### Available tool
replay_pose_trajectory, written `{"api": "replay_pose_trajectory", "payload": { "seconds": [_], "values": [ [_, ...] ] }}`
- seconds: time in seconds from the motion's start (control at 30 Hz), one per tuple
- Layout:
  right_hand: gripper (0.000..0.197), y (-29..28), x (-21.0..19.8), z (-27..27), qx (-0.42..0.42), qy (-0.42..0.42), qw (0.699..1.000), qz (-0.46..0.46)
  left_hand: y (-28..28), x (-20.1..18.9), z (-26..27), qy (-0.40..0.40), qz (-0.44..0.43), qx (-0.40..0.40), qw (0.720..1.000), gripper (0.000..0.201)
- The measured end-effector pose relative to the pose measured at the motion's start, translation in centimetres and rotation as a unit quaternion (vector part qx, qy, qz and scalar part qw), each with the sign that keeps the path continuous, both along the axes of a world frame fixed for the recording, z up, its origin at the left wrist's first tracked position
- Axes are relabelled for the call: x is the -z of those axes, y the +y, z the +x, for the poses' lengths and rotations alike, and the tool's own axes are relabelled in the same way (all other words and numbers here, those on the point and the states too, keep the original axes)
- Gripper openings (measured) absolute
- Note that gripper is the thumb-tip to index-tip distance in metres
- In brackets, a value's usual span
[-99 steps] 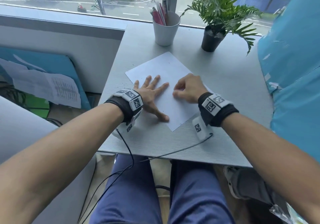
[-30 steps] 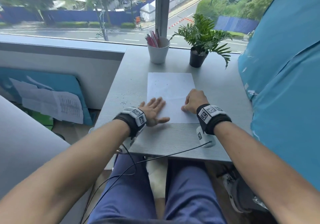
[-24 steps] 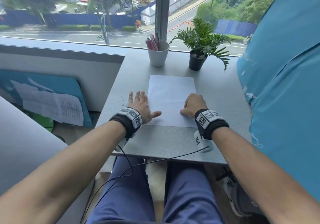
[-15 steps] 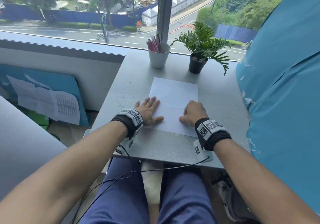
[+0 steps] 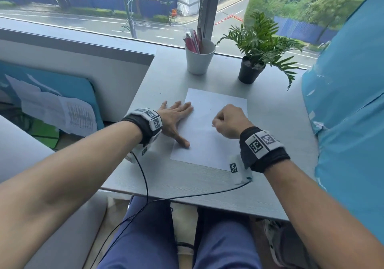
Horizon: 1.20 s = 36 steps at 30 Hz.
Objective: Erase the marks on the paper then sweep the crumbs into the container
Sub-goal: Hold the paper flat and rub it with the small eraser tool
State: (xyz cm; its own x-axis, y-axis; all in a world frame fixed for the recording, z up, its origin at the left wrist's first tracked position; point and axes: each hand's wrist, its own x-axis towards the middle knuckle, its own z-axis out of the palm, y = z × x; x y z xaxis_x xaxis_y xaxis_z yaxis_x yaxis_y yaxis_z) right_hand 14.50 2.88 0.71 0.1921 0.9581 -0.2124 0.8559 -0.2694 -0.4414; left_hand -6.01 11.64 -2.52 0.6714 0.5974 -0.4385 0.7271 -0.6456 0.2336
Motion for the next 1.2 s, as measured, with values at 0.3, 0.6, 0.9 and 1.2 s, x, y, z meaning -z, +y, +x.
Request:
{"api": "replay_pose_trajectory", "payload": {
  "seconds": [0.3, 0.6, 0.9, 1.2],
  "values": [
    [0.011, 5.2, 1.1, -2.2, -0.035, 0.104, 0.991, 0.079, 1.1, 0.4, 0.3, 0.033, -0.001, 0.004, 0.999, 0.156],
    [0.011, 5.9, 1.3, -1.9, -0.044, 0.103, 0.991, 0.075, 0.9, 0.2, 0.4, 0.042, 0.005, 0.004, 0.999, 0.155],
    [0.010, 6.1, 1.0, -2.2, -0.074, 0.080, 0.992, 0.068, 0.9, -0.1, 0.6, 0.054, -0.002, 0.005, 0.999, 0.156],
    [0.011, 5.7, 1.0, -2.6, -0.105, 0.063, 0.992, 0.044, 0.6, -0.3, 0.8, 0.063, -0.005, 0.002, 0.998, 0.155]
  ]
}}
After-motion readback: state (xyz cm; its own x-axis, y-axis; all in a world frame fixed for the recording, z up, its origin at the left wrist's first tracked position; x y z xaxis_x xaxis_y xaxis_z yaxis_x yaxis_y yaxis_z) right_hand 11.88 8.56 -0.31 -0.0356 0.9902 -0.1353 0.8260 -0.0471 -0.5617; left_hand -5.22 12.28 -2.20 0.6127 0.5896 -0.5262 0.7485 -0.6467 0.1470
